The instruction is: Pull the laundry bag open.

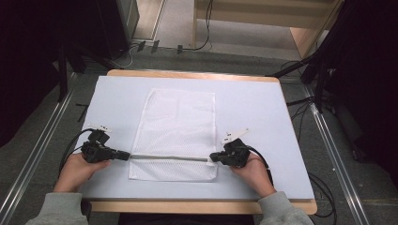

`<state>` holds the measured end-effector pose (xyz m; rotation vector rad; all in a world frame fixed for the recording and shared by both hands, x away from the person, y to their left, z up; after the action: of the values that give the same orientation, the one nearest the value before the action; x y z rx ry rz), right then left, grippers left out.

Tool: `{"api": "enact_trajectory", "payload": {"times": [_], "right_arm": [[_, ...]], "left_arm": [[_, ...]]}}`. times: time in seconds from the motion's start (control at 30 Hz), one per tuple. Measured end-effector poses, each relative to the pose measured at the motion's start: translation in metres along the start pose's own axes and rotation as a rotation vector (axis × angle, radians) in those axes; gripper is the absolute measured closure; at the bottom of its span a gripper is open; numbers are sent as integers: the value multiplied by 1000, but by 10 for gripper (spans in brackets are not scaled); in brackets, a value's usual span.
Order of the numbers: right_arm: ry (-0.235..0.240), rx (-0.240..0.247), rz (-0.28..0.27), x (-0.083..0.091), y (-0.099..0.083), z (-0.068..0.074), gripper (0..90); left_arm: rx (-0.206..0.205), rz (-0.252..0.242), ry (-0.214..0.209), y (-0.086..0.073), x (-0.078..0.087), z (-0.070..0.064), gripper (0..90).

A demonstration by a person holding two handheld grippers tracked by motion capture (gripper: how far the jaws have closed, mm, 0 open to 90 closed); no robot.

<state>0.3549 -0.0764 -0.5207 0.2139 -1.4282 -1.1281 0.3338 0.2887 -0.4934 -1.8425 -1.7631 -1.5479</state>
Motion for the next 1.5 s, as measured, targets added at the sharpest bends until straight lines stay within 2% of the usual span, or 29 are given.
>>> {"api": "enact_trajectory", "payload": {"times": [0.07,0.17,0.27,0.33,0.37,0.43,0.53,0.63,0.73,0.8,0.9,1.0,1.1,1.2,1.27,1.43,1.5], "right_arm": [[-2,1,3,1,0,-1,893],[-10,-7,-1,2,0,-4,886],[-12,-6,3,2,0,-4,841],[1,-14,3,3,2,-2,793],[1,-14,3,3,2,-2,793],[0,-24,-8,5,4,-2,770],[-23,-7,-57,13,11,-5,667],[-32,-23,-83,16,13,-7,624],[-49,-27,-98,18,13,-11,566],[-58,-32,-101,19,12,-13,537],[-75,-30,-115,20,12,-18,508],[-91,-49,-123,23,11,-22,491],[-105,-67,-133,25,10,-28,478],[-142,-81,-145,30,8,-36,467],[-160,-83,-144,33,7,-41,459],[-204,-129,-158,41,2,-55,418],[-213,-138,-159,41,1,-57,415]], "left_arm": [[10,0,-19,-1,-1,-2,868],[-5,14,-20,-5,-4,-5,867],[-16,12,-24,-7,-4,-7,861],[-27,1,-25,-8,-4,-7,805],[-28,-3,-26,-7,-3,-7,805],[-30,-24,-9,-5,-2,-5,770],[-41,-68,6,-2,2,-3,687],[-68,-117,31,2,7,-2,638],[-98,-143,60,5,9,-1,560],[-111,-153,75,6,9,0,525],[-112,-165,94,7,9,2,478],[-109,-177,110,9,10,5,441],[-113,-186,137,10,12,9,408],[-115,-197,177,12,13,14,378],[-110,-197,182,12,13,16,370],[-82,-196,201,12,13,21,359],[-78,-193,209,12,13,23,356]]}}
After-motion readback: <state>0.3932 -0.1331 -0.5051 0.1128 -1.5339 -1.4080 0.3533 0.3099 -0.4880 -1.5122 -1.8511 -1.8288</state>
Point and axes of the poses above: each handheld gripper's, and its own axes: x roughly backward along the jaws, y roughly out of its top, z roughly to its left, the point moved 7 cm from there along -x, roughly forward along the jaws, and after that the axes turned 5 degrees about -z, right-handed, at the moved point
